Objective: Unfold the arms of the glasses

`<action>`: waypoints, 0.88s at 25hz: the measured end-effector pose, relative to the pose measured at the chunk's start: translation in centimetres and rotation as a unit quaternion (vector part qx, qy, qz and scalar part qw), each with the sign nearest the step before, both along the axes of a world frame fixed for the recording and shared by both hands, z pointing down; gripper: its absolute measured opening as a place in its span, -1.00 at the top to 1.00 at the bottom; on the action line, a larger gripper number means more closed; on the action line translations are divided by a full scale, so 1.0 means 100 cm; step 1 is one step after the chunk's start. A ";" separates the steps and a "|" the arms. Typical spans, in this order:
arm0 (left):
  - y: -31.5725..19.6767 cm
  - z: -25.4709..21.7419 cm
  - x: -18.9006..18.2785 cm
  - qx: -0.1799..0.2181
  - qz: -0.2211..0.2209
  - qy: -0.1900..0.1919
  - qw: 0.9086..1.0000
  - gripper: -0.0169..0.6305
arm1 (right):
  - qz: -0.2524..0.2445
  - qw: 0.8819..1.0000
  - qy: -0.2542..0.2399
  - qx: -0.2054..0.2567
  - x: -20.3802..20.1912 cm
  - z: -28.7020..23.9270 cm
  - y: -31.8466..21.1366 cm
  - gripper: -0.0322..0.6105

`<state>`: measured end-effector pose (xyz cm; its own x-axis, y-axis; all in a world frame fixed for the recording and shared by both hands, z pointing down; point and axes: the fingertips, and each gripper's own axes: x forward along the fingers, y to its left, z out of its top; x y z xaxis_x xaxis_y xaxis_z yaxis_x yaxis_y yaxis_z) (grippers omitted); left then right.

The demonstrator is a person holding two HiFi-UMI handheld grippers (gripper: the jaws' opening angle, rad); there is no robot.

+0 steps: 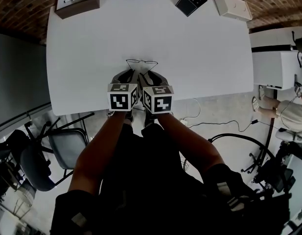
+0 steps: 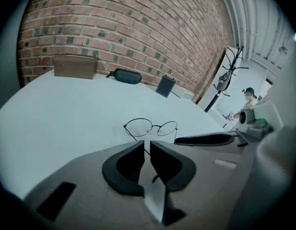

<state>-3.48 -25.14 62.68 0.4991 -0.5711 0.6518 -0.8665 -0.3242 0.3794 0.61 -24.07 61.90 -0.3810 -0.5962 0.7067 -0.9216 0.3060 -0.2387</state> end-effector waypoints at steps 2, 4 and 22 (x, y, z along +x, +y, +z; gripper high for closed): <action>-0.002 0.001 0.001 0.001 0.008 -0.014 1.000 0.85 | -0.003 1.000 0.003 0.000 0.001 0.000 -0.002 0.56; -0.004 0.002 0.001 0.001 0.017 -0.024 1.000 0.84 | -0.007 1.000 0.003 -0.002 0.004 0.001 -0.003 0.56; -0.027 0.000 -0.034 0.030 0.047 -0.092 0.994 0.84 | -0.039 0.999 0.009 0.022 0.035 0.000 -0.026 0.56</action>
